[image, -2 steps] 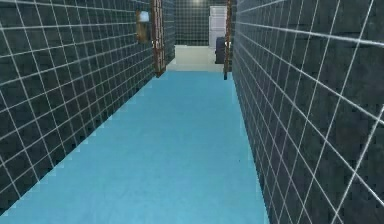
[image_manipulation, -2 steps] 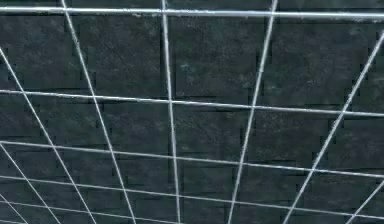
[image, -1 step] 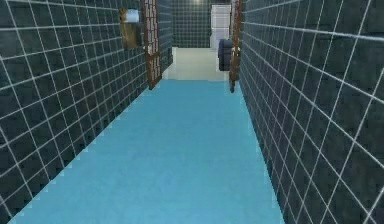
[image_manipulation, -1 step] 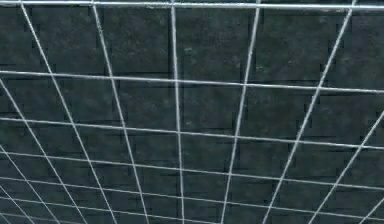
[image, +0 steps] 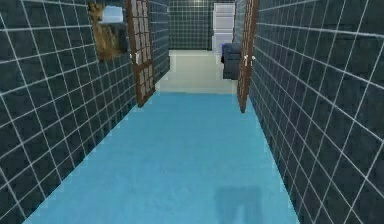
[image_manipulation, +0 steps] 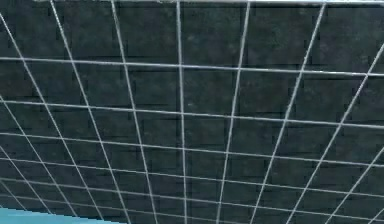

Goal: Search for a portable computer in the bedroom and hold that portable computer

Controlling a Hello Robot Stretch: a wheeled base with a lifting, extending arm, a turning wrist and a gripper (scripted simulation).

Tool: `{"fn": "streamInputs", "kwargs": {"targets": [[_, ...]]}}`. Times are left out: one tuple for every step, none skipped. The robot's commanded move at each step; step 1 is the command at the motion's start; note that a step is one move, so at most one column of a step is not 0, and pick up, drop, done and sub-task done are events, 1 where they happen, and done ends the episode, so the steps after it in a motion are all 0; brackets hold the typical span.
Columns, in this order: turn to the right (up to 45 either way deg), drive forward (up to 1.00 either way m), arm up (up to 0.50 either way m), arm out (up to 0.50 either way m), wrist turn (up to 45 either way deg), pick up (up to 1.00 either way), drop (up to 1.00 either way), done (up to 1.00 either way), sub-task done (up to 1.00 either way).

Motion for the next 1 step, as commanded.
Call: {"fn": "streamInputs", "kwargs": {"targets": [[3.0, 0.0, 0.0, 0.0, 0.0, 0.0, 0.0, 0.0, 0.0]]}}
